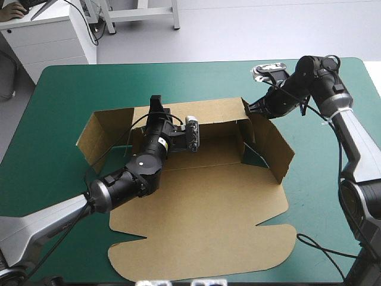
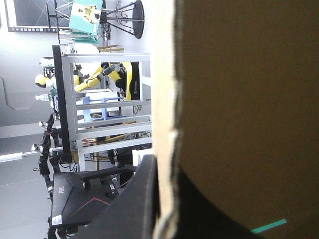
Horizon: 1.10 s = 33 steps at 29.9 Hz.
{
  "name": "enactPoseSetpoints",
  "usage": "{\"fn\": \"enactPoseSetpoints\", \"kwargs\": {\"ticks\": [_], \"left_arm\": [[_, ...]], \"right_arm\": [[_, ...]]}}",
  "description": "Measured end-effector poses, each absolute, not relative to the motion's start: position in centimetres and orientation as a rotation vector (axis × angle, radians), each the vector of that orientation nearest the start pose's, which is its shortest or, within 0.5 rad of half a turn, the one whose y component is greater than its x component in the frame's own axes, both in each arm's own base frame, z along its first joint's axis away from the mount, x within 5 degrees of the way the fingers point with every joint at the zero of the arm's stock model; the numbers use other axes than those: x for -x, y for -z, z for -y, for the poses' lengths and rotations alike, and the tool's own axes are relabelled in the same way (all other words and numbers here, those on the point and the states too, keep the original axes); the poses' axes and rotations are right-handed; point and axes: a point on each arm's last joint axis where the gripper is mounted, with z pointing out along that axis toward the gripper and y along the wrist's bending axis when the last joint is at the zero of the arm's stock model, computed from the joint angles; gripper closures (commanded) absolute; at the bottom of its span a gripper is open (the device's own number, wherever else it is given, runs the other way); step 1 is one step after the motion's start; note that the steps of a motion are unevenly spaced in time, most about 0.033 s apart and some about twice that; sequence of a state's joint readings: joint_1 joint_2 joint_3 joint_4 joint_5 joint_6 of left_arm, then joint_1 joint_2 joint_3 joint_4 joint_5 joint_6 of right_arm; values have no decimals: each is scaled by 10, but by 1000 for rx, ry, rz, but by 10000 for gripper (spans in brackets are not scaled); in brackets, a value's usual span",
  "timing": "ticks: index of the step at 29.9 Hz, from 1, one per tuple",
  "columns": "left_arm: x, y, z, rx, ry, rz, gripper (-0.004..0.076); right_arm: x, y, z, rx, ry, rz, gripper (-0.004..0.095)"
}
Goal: Fold the box
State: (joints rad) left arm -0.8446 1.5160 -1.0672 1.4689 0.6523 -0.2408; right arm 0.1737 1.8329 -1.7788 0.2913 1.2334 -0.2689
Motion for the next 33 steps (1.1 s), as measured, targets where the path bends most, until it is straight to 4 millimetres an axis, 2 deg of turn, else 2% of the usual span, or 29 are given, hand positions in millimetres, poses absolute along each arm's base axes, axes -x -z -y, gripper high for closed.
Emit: {"fn": "enactPoseSetpoints", "kwargs": {"ticks": [5, 13, 21, 31, 33], "left_arm": [[-261, -308, 211, -1466, -880, -1391, 731], [-261, -308, 210, -1465, -882, -1392, 731], [-261, -308, 210, -1465, -882, -1392, 731], [-261, -308, 210, -1465, -882, -1392, 731], [-261, -308, 210, -1465, -882, -1392, 731]], "right_arm": [[-366, -324, -89, 545, -376, -2695, 922], [-336, -324, -85, 541, -392, -2640, 922], [-319, -331, -90, 610, -473, -2488, 922], [-307, -307, -93, 678, -515, -2384, 920], [-303, -303, -92, 693, -510, -2368, 890]]}}
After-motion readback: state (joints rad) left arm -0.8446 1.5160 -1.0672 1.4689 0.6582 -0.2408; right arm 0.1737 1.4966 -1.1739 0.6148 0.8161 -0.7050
